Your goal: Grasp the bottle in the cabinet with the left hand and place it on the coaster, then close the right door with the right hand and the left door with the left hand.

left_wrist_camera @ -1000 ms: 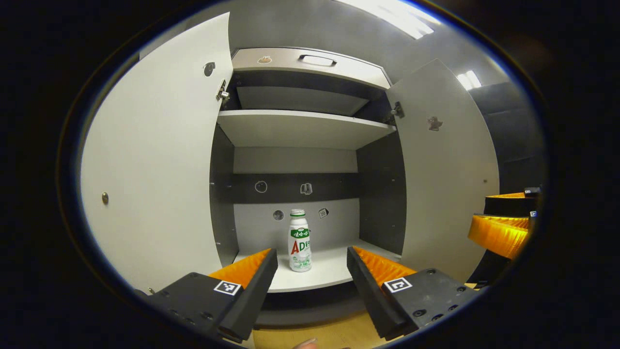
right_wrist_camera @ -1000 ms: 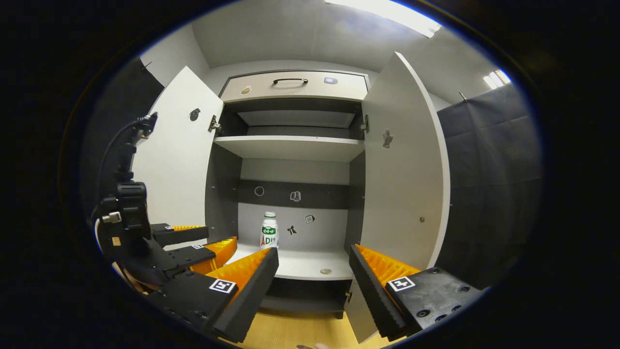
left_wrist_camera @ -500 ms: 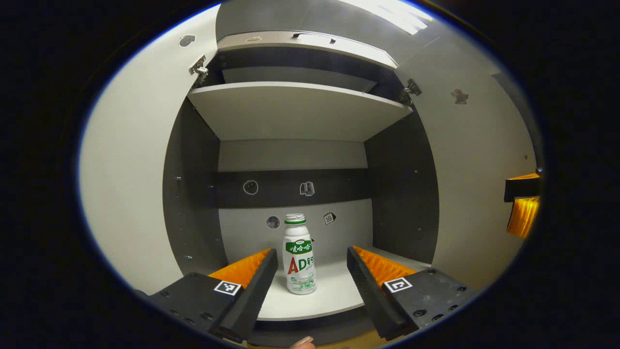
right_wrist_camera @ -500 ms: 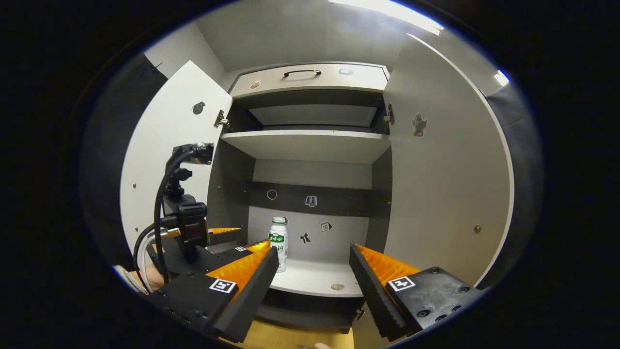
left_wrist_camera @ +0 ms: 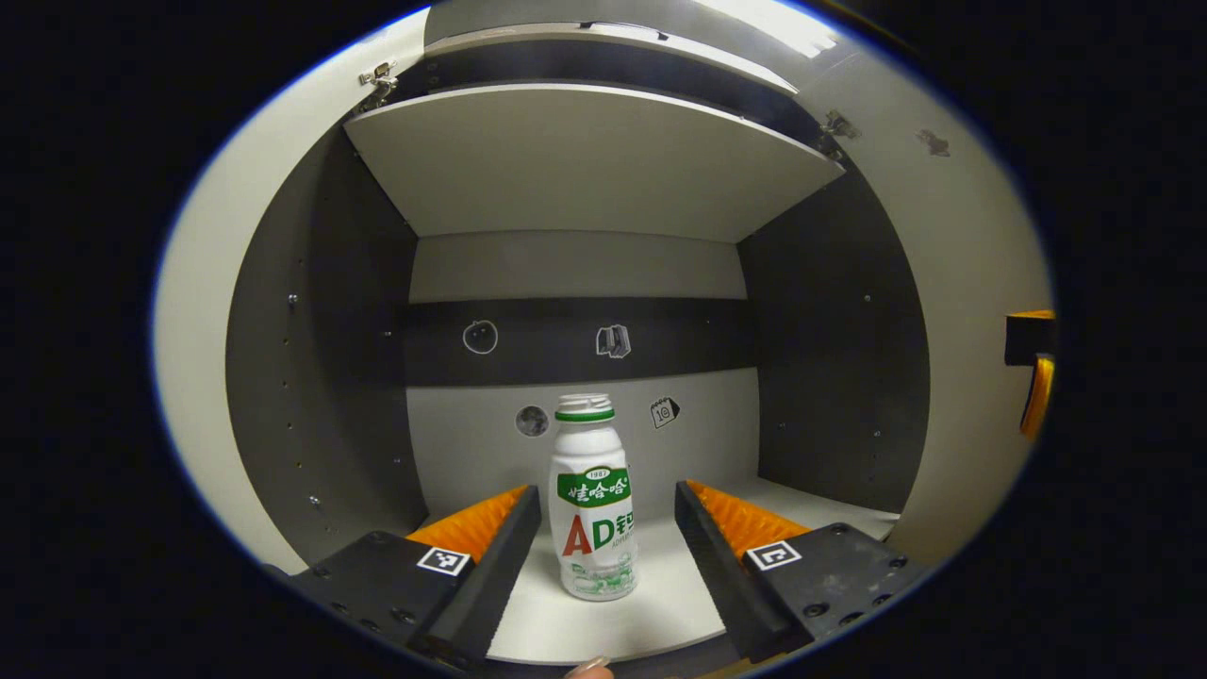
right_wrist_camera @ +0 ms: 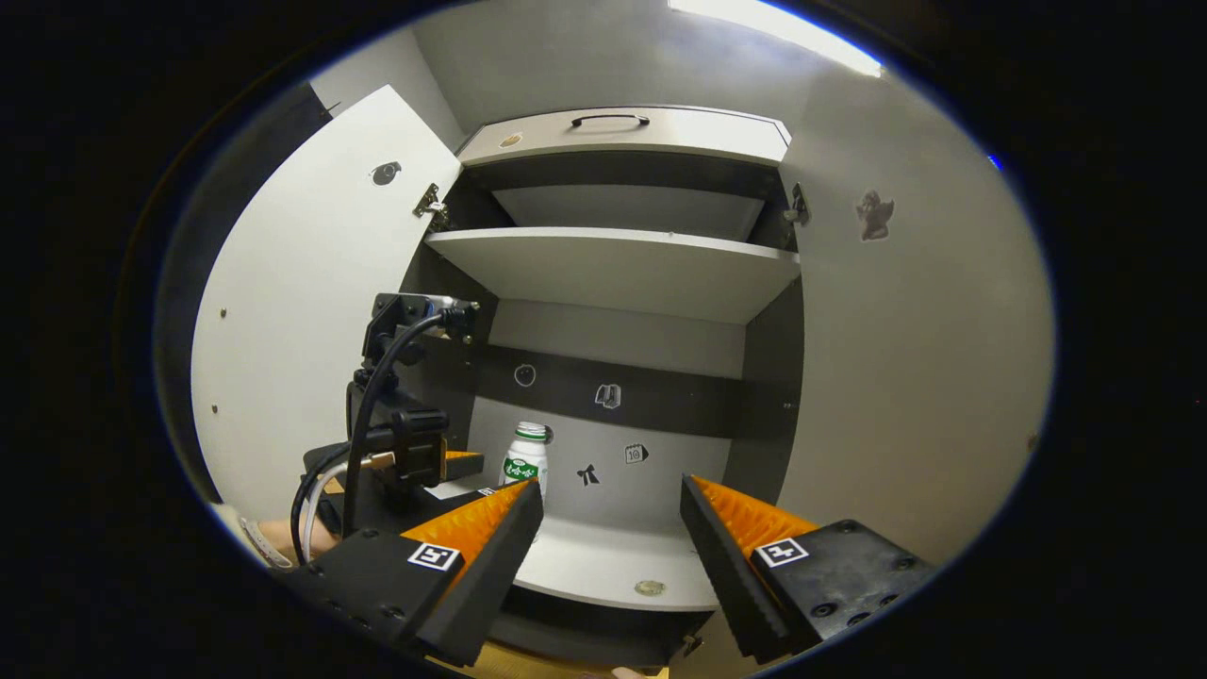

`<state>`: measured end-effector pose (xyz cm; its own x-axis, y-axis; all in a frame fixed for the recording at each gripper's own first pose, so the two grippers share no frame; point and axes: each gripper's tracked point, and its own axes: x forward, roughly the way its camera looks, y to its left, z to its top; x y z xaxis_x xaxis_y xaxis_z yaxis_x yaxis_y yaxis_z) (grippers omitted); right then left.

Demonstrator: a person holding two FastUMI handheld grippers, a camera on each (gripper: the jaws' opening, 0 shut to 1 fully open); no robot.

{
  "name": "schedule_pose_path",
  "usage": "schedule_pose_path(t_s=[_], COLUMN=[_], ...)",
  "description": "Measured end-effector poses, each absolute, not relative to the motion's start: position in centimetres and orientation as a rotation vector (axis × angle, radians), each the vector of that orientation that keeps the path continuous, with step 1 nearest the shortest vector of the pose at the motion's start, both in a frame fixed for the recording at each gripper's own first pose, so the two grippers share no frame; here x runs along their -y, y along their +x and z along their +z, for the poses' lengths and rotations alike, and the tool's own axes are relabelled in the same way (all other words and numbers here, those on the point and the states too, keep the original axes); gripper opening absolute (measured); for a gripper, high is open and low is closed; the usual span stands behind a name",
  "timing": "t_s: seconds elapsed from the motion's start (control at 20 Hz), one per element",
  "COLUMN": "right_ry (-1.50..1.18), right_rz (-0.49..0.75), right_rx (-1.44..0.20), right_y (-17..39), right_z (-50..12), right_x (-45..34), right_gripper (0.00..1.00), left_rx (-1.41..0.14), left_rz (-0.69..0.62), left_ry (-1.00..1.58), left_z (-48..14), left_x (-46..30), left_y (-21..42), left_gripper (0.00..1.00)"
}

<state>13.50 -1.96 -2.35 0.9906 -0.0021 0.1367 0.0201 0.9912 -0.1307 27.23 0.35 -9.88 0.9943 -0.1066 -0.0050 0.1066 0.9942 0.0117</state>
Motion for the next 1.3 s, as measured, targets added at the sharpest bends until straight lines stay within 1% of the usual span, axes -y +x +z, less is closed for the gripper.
schedule_pose_path(t_s=[0.2, 0.35, 0.7, 0.75, 0.8, 1.05, 1.3], right_ry=[-0.124, -0.137, -0.105, -0.103, -0.101, -0.101, -0.090], right_rz=[-0.004, -0.010, -0.012, -0.015, -0.018, -0.034, -0.030], right_rx=[0.099, 0.053, 0.002, -0.004, -0.009, -0.008, 0.045], right_y=[15.4, 16.6, 18.9, 19.1, 19.3, 18.9, 16.5], right_z=[-4.1, -5.3, -6.9, -7.1, -7.3, -6.9, -4.6], right_x=[1.9, 2.4, 2.9, 3.1, 3.2, 3.6, 3.3], right_gripper=[0.98, 0.98, 0.98, 0.98, 0.98, 0.98, 0.98], left_rx=[0.009, -0.017, -0.058, -0.060, -0.054, -0.054, -0.008], left_rz=[-0.111, -0.111, -0.120, -0.118, -0.121, -0.163, -0.159], left_ry=[0.032, 0.025, 0.008, 0.005, 0.000, -0.042, -0.035], left_z=[-10.5, -11.7, -13.3, -13.4, -13.4, -13.2, -11.1], left_x=[-0.4, -0.6, -0.8, -0.9, -0.8, -0.5, -1.4], left_y=[29.3, 30.5, 31.8, 32.0, 32.1, 31.8, 30.3], left_gripper=[0.91, 0.91, 0.90, 0.88, 0.76, 0.72, 0.71])
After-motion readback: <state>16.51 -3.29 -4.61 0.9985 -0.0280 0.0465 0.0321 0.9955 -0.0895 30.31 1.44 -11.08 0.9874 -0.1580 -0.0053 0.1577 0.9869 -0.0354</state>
